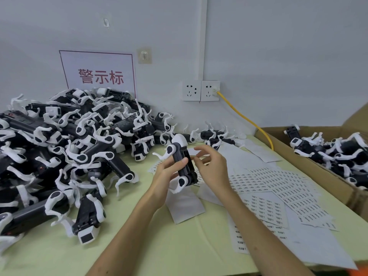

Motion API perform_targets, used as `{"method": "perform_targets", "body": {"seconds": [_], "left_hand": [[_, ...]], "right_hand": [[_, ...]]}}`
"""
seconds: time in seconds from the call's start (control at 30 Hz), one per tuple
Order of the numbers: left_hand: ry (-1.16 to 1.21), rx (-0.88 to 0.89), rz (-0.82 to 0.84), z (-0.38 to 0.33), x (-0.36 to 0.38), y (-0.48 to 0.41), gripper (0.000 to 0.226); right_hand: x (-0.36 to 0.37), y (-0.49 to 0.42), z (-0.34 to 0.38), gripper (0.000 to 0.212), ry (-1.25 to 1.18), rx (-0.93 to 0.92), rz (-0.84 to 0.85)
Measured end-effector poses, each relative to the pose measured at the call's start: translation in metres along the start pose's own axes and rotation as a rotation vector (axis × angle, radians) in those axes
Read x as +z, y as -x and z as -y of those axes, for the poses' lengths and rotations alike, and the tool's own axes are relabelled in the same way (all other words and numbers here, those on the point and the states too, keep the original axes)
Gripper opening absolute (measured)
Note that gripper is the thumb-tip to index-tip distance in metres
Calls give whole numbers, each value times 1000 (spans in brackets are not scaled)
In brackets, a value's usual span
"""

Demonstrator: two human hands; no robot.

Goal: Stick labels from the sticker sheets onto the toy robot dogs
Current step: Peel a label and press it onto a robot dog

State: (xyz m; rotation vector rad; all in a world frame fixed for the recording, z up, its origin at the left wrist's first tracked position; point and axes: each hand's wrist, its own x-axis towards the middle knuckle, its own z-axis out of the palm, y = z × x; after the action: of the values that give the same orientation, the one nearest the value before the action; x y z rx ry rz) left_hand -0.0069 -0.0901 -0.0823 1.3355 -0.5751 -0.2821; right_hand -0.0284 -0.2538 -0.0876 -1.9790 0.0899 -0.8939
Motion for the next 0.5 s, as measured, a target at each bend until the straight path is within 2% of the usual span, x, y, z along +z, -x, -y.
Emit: {"method": "perform_targets", "body": {"seconds": [0.13, 0.2, 0.3, 0.5], "left_hand": [[116, -45, -13, -2, 0, -1, 52], [169, -57, -18, -2, 0, -1, 54], [179, -56, -11, -2, 1, -1, 53], [152, -47, 13, -3, 1, -1, 53]], "right_hand": [[-3, -3, 2, 5, -206, 262, 44], [-4, -3, 6, 8, -347, 361, 130], [-3, -1, 8, 14, -445, 407, 197], [-6, -2, 8, 12, -488, 445, 177]]}}
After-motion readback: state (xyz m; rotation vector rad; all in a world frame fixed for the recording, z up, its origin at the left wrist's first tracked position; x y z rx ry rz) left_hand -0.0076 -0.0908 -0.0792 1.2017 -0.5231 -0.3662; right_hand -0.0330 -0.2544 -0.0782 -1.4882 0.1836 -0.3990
